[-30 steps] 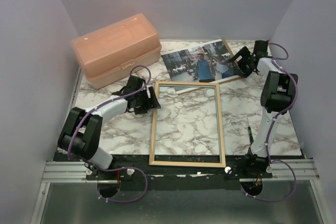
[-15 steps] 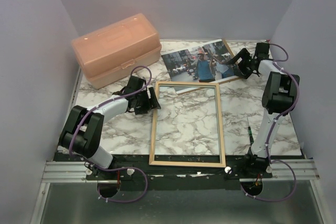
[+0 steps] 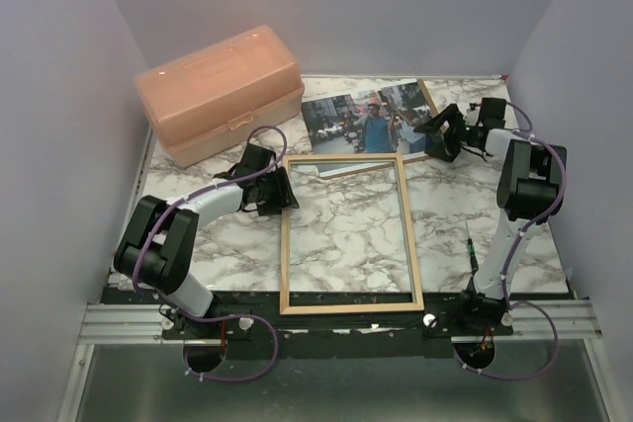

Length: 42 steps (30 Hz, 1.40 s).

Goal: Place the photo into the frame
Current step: Adjust the photo frame item at the center of the board.

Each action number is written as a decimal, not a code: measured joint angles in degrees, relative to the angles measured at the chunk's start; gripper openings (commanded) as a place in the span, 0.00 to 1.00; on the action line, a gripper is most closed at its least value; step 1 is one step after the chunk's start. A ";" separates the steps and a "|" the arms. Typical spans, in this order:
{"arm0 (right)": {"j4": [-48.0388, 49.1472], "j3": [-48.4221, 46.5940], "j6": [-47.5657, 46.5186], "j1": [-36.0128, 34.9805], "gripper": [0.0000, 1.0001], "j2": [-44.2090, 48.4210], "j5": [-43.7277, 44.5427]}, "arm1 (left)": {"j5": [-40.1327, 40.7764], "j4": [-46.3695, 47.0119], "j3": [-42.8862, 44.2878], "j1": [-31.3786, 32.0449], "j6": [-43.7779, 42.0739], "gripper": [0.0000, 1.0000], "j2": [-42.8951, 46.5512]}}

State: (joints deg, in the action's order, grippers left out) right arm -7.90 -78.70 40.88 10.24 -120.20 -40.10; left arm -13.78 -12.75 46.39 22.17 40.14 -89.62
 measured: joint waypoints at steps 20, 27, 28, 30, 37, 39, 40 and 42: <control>2.36 4.87 1.57 -0.48 0.88 8.76 -1.27 | 5.49 -4.57 0.04 0.02 -1.77 0.23 0.55; -1.49 10.67 -1.07 -0.39 0.87 8.94 2.54 | 6.93 -5.81 0.02 0.02 -2.62 0.16 1.11; -1.81 11.19 -1.36 -0.42 0.86 8.83 2.56 | 7.04 -5.92 0.02 0.02 -2.82 0.14 1.18; -1.99 11.87 -1.70 -0.42 0.86 8.41 2.51 | 7.17 -6.16 0.02 0.02 -3.15 0.09 1.36; 0.94 13.05 -1.55 -0.39 0.84 8.00 0.68 | 5.95 -5.14 -1.66 0.00 -4.39 0.00 2.75; 2.78 13.20 -0.79 -0.39 0.83 7.19 -0.90 | 4.92 -4.74 -2.27 -0.11 -4.70 0.00 3.10; 3.58 13.20 -0.39 -0.39 0.83 6.82 -1.55 | 4.48 -4.68 -2.40 -0.15 -4.83 0.00 3.19; 5.38 13.20 0.37 -0.37 0.83 6.14 -3.23 | 3.06 -4.39 -2.89 -0.15 -5.25 0.00 3.45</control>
State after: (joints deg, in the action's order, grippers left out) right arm -2.52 -65.49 41.25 9.87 -114.06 -43.33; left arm -10.72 -17.15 43.51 22.02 34.89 -86.17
